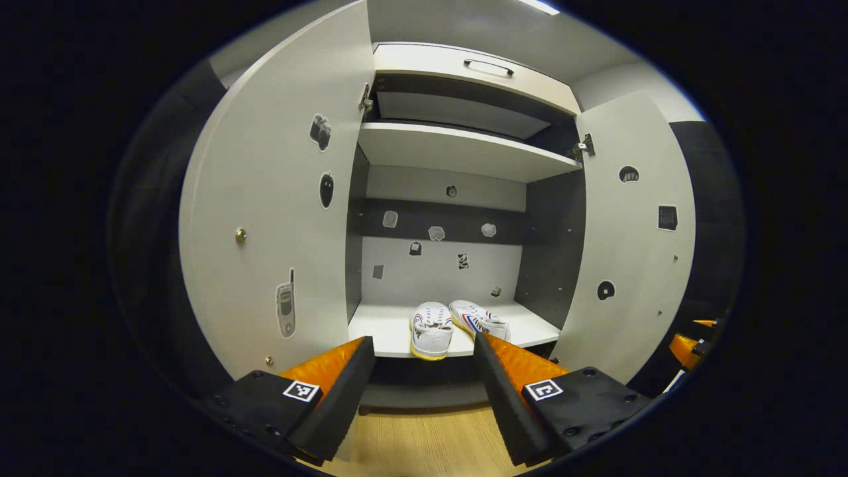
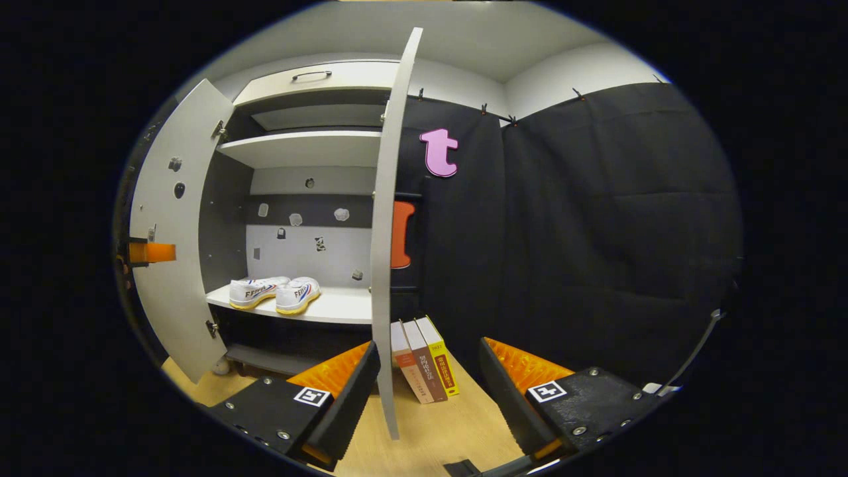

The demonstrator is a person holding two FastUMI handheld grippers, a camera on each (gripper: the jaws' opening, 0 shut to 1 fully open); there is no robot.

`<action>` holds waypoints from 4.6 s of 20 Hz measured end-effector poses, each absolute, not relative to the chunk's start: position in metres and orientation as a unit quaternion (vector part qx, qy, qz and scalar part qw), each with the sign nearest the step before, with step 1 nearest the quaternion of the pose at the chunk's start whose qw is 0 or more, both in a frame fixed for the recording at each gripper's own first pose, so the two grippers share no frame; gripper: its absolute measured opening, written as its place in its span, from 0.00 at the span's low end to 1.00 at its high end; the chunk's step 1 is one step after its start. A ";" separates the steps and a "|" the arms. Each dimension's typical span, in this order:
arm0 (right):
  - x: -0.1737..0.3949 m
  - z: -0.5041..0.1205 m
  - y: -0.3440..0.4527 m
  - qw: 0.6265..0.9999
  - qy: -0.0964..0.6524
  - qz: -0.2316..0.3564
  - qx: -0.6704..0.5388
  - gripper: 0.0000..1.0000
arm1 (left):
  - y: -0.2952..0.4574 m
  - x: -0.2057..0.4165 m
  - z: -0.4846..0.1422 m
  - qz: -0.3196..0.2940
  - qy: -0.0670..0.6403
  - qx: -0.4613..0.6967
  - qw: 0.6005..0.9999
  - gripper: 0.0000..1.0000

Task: Grab one shoe with the right hand and put it into the shoe cabinet, grab the other shoe with the left hand and put it into the shoe cabinet; then close the right door with the right hand and the left door with the left hand.

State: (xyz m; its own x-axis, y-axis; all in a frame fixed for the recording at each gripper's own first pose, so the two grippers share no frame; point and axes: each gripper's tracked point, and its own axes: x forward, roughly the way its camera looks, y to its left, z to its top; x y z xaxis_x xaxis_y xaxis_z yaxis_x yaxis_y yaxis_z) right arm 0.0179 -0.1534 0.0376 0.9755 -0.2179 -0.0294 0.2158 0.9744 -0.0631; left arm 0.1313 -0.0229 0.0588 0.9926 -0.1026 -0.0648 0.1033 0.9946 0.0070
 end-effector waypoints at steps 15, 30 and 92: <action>0.072 0.022 -0.180 0.995 0.016 -0.099 -0.001 0.93 | 0.006 0.059 0.068 -0.054 0.007 0.010 0.998 0.96; 0.084 0.019 -0.103 0.999 0.022 -0.029 0.014 0.89 | 0.045 0.042 0.090 -0.032 -0.014 -0.004 0.999 0.96; 0.163 0.078 0.003 0.998 -0.018 0.019 -0.054 0.93 | 0.076 0.131 -0.009 -0.041 0.057 0.010 0.998 0.96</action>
State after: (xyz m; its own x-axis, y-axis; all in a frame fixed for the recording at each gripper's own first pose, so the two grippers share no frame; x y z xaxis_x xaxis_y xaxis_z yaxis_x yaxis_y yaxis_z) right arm 0.1631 0.0035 0.0776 0.9986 0.0395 0.0347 -0.0355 0.9934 -0.1090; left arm 0.1306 0.0755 -0.0086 0.9902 -0.0809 -0.1136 0.0832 0.9964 0.0151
